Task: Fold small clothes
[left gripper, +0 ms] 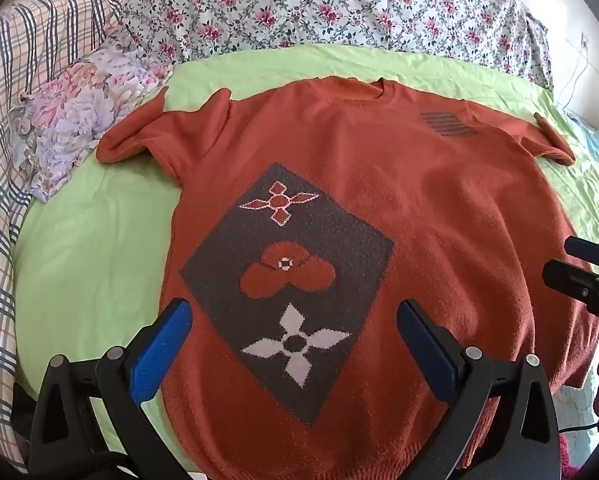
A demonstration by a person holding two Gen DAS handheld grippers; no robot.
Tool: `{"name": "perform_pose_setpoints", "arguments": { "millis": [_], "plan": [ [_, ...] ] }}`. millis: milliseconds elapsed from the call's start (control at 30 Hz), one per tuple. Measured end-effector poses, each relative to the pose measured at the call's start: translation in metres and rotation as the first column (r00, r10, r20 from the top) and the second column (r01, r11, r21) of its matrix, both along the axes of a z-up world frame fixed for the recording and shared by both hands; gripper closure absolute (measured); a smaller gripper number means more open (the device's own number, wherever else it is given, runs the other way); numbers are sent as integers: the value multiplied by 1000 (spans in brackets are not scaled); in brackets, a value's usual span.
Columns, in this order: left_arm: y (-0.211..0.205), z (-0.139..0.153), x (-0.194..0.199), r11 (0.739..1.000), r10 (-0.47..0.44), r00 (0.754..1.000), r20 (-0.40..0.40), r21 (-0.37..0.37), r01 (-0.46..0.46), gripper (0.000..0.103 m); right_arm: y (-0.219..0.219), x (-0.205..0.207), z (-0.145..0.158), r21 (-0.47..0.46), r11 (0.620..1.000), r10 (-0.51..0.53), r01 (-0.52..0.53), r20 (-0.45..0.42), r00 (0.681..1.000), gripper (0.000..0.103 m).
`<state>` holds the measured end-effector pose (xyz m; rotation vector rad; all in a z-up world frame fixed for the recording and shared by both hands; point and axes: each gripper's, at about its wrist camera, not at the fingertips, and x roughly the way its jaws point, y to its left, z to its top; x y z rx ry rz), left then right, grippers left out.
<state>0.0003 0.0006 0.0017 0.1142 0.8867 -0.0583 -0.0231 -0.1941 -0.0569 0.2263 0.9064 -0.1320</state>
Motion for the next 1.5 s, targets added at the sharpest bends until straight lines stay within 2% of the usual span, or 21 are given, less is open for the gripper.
{"name": "perform_pose_setpoints", "arguments": {
  "millis": [167,533,567,767,967,1100,1267,1500],
  "plan": [
    [3,3,0,1000,-5,1000,15,-12,5,1,14,-1,2,3,1000,4,-4,16,1000,0],
    [-2,7,-11,999,-9,999,33,-30,10,1,10,0,4,-4,1000,27,-27,31,999,0],
    [2,5,-6,1000,-8,1000,-1,3,8,1,9,0,4,-1,1000,29,-29,38,999,0],
    [-1,5,-3,999,-9,1000,-25,32,10,1,9,0,6,7,999,33,-34,41,999,0],
    [-1,5,-3,1000,-12,1000,-1,4,12,1,10,-1,10,7,999,34,-35,72,997,0],
    [-2,6,-1,1000,-13,1000,-25,24,14,1,11,-2,12,16,999,32,-34,87,996,0],
    [-2,6,0,999,-14,999,-51,34,15,1,11,1,10,-3,999,33,-33,25,999,0],
    [-1,4,2,999,-11,1000,-22,38,12,1,9,1,10,9,999,33,-33,21,999,0]
  ]
}}
